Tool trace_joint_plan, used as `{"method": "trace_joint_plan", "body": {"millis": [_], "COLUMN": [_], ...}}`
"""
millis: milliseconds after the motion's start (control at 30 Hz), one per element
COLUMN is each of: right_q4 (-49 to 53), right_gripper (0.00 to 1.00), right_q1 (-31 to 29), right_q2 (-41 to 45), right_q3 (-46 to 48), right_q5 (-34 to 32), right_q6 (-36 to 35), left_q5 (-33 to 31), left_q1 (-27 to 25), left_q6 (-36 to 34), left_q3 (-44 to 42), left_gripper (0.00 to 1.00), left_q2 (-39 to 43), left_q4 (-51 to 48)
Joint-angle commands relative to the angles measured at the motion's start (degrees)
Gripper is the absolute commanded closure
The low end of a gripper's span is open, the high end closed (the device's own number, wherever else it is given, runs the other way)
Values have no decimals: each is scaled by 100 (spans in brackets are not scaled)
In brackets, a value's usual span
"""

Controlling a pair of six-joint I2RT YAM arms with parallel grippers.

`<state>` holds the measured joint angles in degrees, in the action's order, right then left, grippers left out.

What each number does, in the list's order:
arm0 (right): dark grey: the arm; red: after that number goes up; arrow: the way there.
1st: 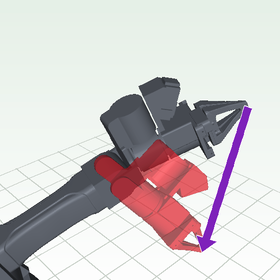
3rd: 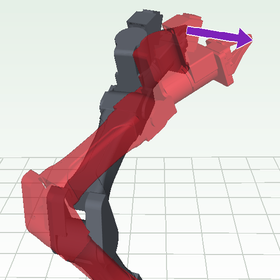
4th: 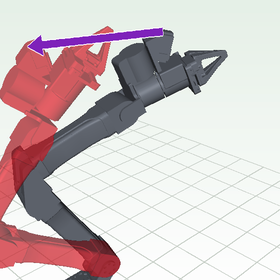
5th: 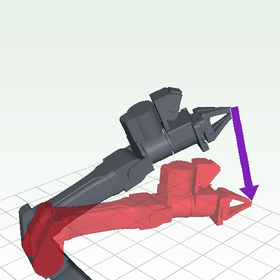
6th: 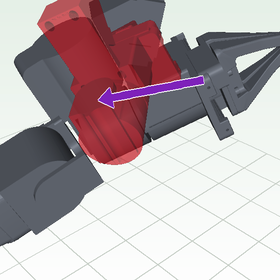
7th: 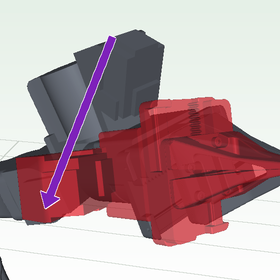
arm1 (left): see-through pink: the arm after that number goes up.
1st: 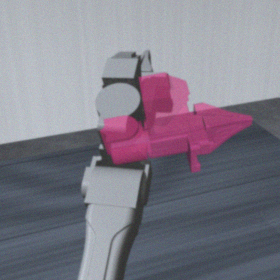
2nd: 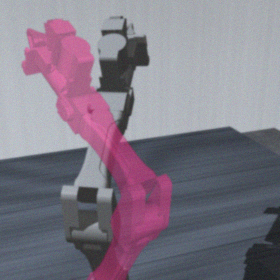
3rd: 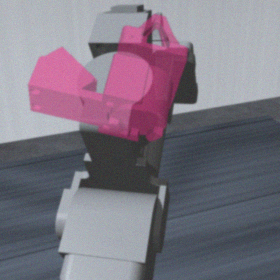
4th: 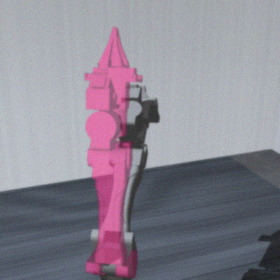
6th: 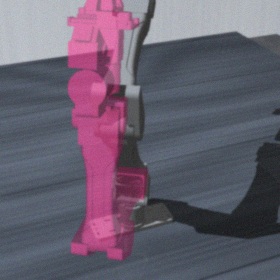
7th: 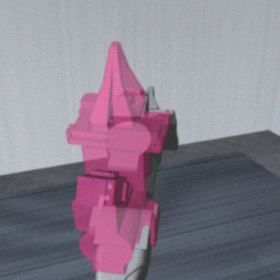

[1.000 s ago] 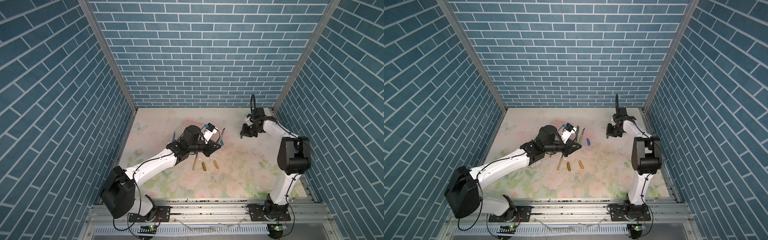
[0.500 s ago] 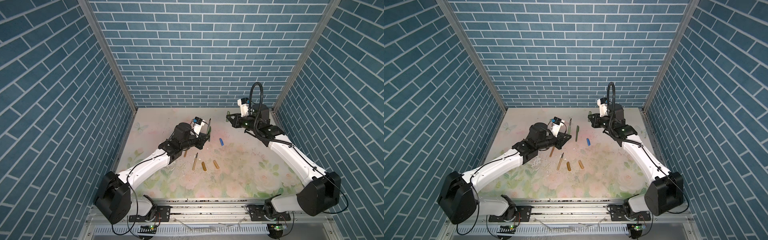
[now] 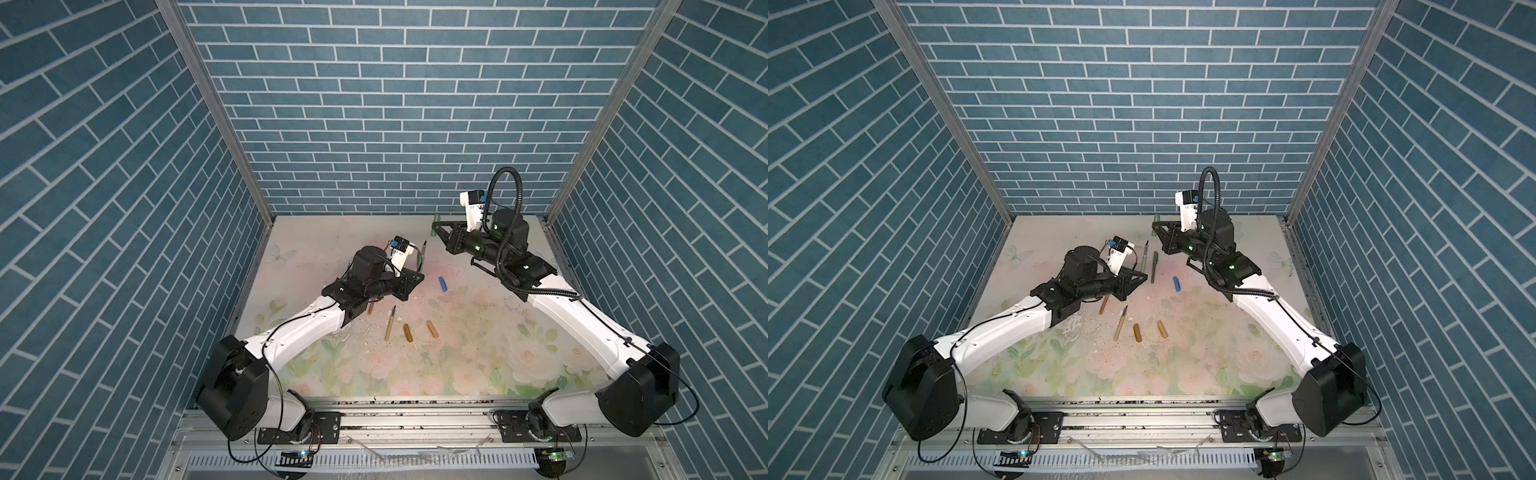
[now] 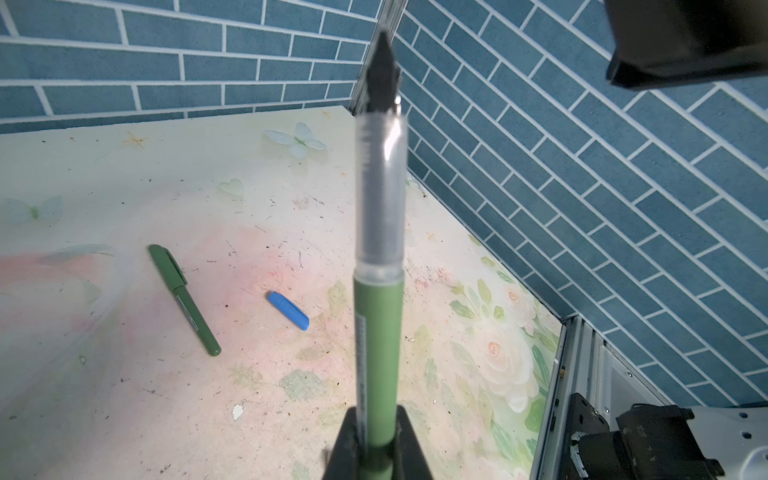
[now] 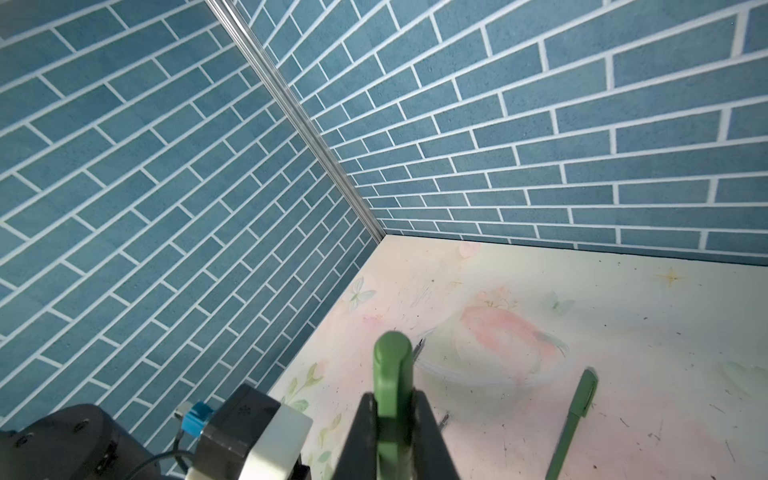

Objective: Insert the pens into the pen caps
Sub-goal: 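Bring the green cap over the pen tip held upright by the left gripper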

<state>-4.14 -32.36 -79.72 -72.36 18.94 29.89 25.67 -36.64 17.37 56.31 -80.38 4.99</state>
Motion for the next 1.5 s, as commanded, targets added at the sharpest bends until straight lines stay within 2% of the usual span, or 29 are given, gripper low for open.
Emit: {"method": "trace_joint_plan", "body": {"millis": [0,333,733,1467], "right_q4": [-315,-71,-255,108], "right_gripper": [91,91,93,94], "right_q1": [-12,-33,-60,-70], "right_q2": [-99,-376,-416,-261], "right_q3": [-188,-436,-178,36], "right_q5": [-27,214,514,465], "right_q6": [232,342,806,711], "left_q5": [132,143,136,149], "left_q1": [6,8,3,8], "left_q6": [24,74,113,127], "left_q3": [44,38,29,18], "left_gripper": [100,100,100,100], "left_q2": [-13,19,-12,90], "left_q4": [154,186,202,221]}}
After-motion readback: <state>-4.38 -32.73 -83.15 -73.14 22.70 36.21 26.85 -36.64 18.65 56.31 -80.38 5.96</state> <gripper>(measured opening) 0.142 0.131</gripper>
